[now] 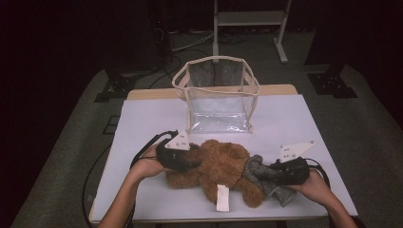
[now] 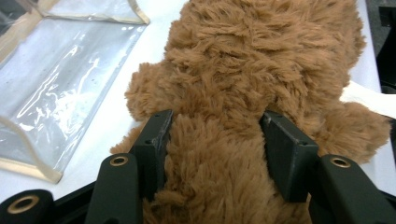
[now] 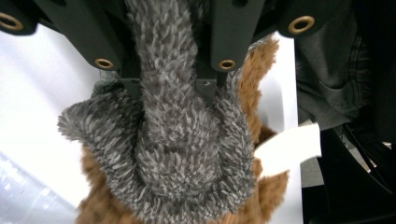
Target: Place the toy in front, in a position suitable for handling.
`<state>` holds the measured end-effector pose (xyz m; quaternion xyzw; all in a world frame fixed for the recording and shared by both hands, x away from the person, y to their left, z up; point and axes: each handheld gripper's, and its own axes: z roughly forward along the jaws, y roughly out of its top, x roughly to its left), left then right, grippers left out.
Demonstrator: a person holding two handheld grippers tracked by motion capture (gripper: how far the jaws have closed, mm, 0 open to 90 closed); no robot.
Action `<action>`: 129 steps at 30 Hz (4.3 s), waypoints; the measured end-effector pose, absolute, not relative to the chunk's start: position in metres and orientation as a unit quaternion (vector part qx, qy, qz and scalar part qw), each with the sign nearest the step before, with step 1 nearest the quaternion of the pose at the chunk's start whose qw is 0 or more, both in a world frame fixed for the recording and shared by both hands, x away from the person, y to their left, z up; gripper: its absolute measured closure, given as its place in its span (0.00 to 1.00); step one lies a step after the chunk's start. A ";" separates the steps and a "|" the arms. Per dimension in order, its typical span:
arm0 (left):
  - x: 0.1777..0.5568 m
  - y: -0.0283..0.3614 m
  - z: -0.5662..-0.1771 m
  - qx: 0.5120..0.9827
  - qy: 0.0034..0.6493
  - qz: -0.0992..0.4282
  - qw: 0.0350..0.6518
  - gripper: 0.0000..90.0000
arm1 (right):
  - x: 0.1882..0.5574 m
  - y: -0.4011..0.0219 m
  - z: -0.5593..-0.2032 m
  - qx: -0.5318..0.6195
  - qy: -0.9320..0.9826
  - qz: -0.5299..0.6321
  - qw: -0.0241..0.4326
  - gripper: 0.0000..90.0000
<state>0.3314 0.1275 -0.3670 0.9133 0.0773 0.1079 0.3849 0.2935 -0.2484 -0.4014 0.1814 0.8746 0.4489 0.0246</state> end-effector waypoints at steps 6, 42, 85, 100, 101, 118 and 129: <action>0.325 0.124 -0.368 0.914 0.060 0.110 0.386 0.52 | 0.300 -0.236 -0.362 0.154 0.868 0.468 0.060 0.81; 0.326 0.185 -0.388 0.892 0.080 0.091 0.436 0.09 | 0.335 -0.172 -0.357 0.107 0.891 0.440 0.042 0.81; 0.329 0.100 -0.399 0.884 0.046 0.069 0.461 0.36 | 0.324 -0.187 -0.330 0.104 0.918 0.373 0.085 0.81; 0.331 0.112 -0.399 0.885 0.056 0.068 0.456 0.27 | 0.332 -0.166 -0.338 0.092 0.929 0.353 0.057 0.81; 0.332 0.113 -0.401 0.887 0.059 0.065 0.453 0.27 | 0.332 -0.169 -0.339 0.093 0.929 0.355 0.059 0.81; 0.335 0.107 -0.403 0.883 0.077 0.045 0.462 0.46 | 0.334 -0.132 -0.326 0.067 0.925 0.371 0.047 0.81; 0.335 0.111 -0.404 0.881 0.077 0.043 0.465 0.46 | 0.335 -0.151 -0.330 0.085 0.925 0.367 0.050 0.81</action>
